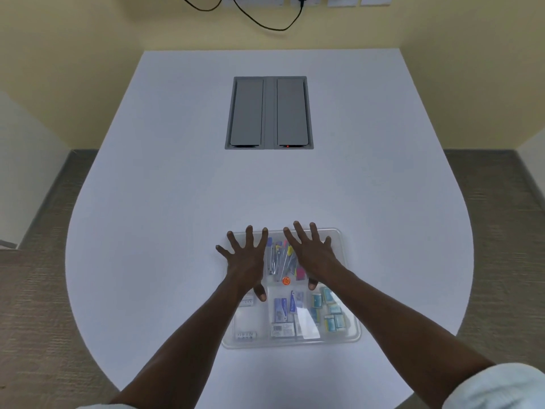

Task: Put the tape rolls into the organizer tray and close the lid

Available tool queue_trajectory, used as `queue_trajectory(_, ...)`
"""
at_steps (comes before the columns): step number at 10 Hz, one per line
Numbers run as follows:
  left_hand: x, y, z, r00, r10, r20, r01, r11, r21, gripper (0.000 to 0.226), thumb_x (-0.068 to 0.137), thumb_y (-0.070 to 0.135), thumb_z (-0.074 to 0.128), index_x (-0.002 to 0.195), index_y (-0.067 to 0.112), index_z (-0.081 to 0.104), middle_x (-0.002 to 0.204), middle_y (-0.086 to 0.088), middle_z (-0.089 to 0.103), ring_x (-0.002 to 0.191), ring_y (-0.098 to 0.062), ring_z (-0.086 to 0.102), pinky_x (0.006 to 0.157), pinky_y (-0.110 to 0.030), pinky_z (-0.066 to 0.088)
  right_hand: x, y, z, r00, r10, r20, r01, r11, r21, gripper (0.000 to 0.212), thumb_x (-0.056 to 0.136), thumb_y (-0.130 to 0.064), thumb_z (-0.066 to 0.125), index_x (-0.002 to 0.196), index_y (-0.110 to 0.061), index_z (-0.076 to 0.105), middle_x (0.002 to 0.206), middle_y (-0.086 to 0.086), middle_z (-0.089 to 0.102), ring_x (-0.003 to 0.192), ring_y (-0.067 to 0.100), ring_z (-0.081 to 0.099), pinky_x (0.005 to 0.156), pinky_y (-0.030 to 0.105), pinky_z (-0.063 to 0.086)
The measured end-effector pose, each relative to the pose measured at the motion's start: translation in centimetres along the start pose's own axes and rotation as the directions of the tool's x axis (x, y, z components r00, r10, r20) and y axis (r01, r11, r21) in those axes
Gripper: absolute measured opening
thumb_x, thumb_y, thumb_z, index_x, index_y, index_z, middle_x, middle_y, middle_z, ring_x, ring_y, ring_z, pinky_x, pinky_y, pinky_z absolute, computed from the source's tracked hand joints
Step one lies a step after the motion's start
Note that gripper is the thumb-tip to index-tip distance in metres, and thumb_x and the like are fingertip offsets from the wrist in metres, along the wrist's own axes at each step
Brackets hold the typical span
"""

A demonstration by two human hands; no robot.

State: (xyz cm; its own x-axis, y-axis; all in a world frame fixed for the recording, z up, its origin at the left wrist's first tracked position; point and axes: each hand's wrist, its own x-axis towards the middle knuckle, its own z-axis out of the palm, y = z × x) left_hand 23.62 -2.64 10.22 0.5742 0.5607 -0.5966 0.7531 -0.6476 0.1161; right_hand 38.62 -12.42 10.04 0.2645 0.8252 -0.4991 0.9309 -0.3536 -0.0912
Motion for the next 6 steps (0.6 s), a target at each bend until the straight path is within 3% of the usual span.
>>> queue_trajectory(3,-1.0,-2.0,0.7,0.996,0.081,-0.023,-0.082,0.995,-0.057,0.161,0.047,0.058,0.092,0.156,0.021,-0.021,0.162,-0.01,-0.034,0.149,-0.046,-0.027,0.117,-0.071,0.001,-0.7,0.5,-0.1,0.999,-0.041,0.023,0.042,0.997,-0.072,0.147,0.051,-0.025,0.094,0.151,-0.019,-0.012,0.16,0.011,-0.021,0.145,0.045,-0.011,0.111,0.07,0.015)
queue_trajectory(4,-1.9,-2.8,1.0,0.993,0.094,-0.07,-0.099,0.993,-0.066,0.155,0.055,0.066,0.085,0.155,0.013,-0.021,0.162,-0.013,-0.031,0.152,-0.036,-0.025,0.123,-0.059,-0.001,-1.4,1.0,-0.2,0.997,-0.055,0.053,0.059,0.995,-0.075,0.138,0.06,-0.035,0.089,0.151,-0.02,-0.012,0.159,0.013,-0.024,0.146,0.04,-0.014,0.114,0.065,0.01)
queue_trajectory(5,-3.2,-2.8,0.8,0.981,0.094,-0.171,-0.117,0.985,-0.128,0.133,0.073,0.075,0.063,0.156,0.006,-0.015,0.164,-0.014,-0.025,0.155,-0.033,-0.018,0.127,-0.053,0.003,-3.0,1.4,-0.6,0.997,-0.052,0.062,0.046,0.996,0.082,0.113,0.079,-0.045,0.072,0.152,-0.019,-0.011,0.158,0.013,-0.024,0.147,0.034,-0.015,0.118,0.058,0.007)
queue_trajectory(6,-3.9,-2.3,0.6,0.932,0.097,-0.35,-0.167,0.97,-0.178,0.118,0.078,0.088,0.017,0.157,0.005,-0.008,0.166,-0.014,-0.018,0.156,-0.03,-0.012,0.129,-0.049,0.008,-3.7,1.2,0.2,0.939,-0.003,-0.344,0.038,0.995,0.094,0.077,0.095,-0.052,0.036,0.152,-0.007,0.009,0.16,0.021,0.0,0.148,0.036,0.008,0.116,0.057,0.022)
